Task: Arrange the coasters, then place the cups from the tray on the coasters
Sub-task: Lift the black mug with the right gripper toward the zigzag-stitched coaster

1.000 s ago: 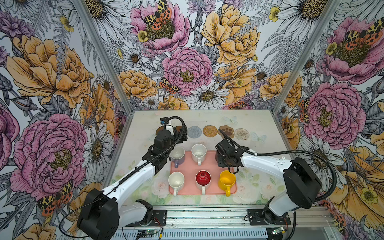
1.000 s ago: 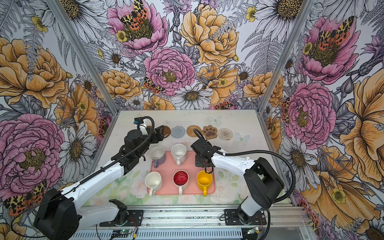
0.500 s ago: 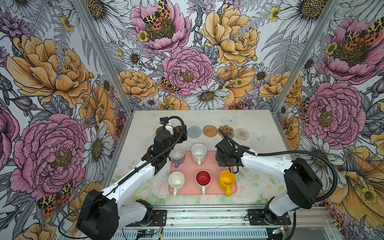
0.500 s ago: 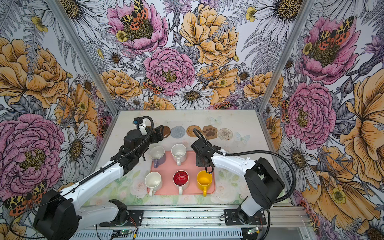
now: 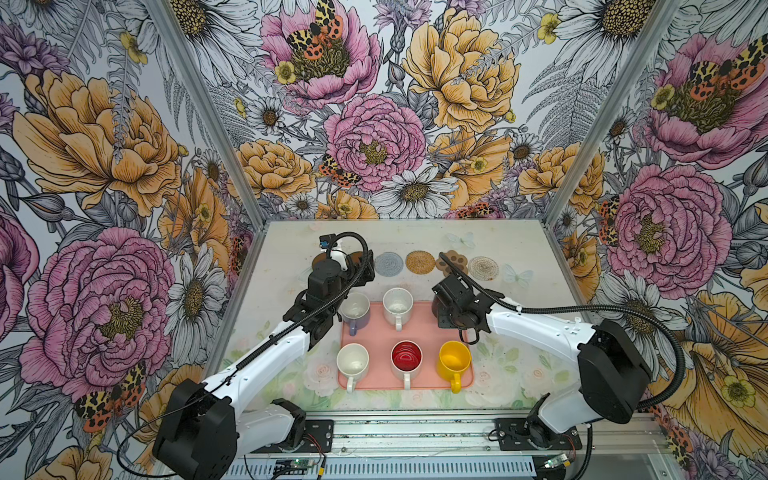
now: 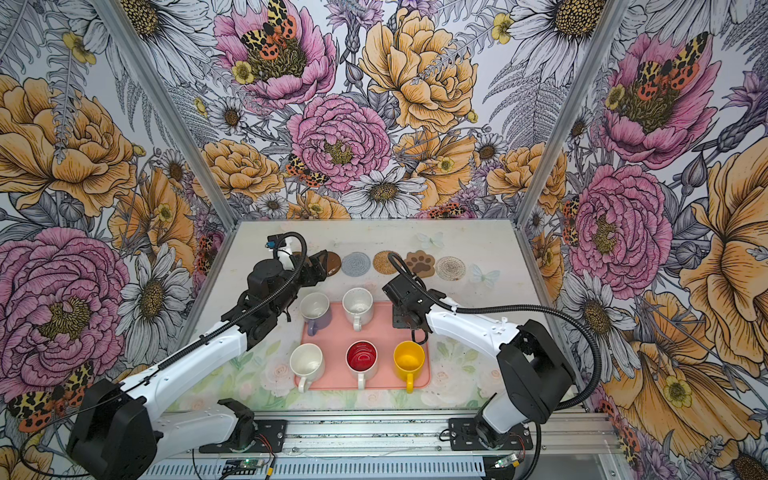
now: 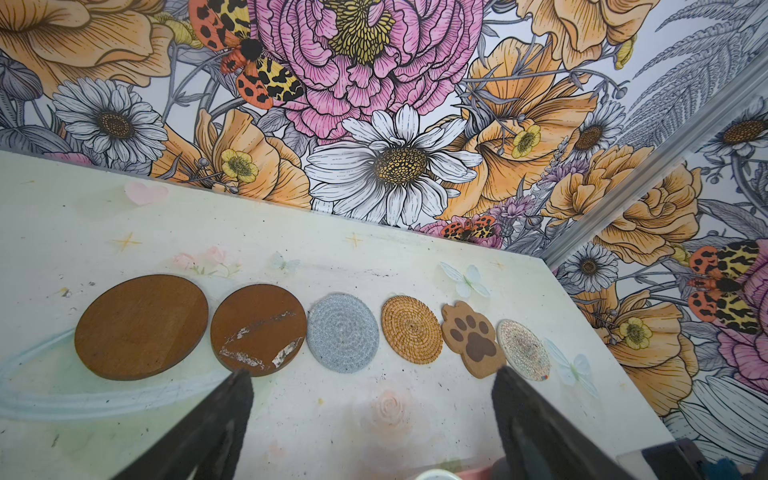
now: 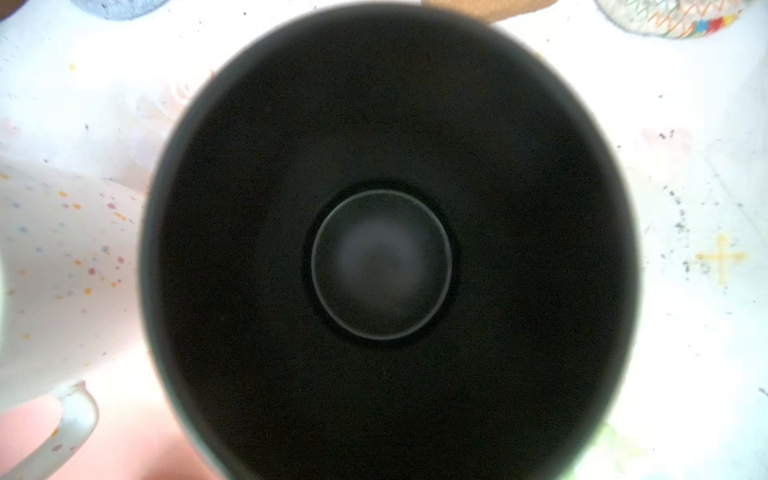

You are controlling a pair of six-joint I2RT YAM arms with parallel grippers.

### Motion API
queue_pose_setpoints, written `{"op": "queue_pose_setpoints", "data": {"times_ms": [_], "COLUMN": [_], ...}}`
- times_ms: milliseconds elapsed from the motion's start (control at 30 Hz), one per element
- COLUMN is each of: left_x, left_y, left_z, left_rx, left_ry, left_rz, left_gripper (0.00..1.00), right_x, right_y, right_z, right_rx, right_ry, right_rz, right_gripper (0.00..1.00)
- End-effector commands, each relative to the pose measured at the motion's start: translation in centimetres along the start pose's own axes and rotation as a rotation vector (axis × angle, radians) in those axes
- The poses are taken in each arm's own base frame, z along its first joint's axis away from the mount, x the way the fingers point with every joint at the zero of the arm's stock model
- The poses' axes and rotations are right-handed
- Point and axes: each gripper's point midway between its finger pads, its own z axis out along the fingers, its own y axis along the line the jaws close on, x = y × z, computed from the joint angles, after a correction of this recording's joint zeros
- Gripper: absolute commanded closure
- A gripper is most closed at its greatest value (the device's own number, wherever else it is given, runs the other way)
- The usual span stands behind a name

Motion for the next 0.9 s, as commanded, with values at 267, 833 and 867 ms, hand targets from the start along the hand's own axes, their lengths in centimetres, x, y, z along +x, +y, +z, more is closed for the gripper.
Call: {"op": "queue_pose_setpoints", "data": {"times_ms": [267, 833, 867], "left_x": [-0.5, -0.4, -0.4], "left_y": [0.0, 0.7, 0.7], "left_z": [-0.3, -0.3, -0.3], "left_rx": [0.016, -0.004, -0.005], "left_ry": [-0.022, -0.019, -0.019], "left_rz": [-0.010, -0.006, -0.006], "left_gripper": [0.09, 0.09, 0.09], "right_x": [-5.6, -11.3, -11.7], "right_y": [1.3, -4.3, -4.7], "right_z": [-4.2, -6.4, -6.5], "right_rx": [-0.051, 0.023, 0.029], "right_ry": [-0.210, -0.316, -0.321], "right_rz": [0.005, 0.044, 0.044], "right_gripper": [1.00, 1.00, 1.00]}}
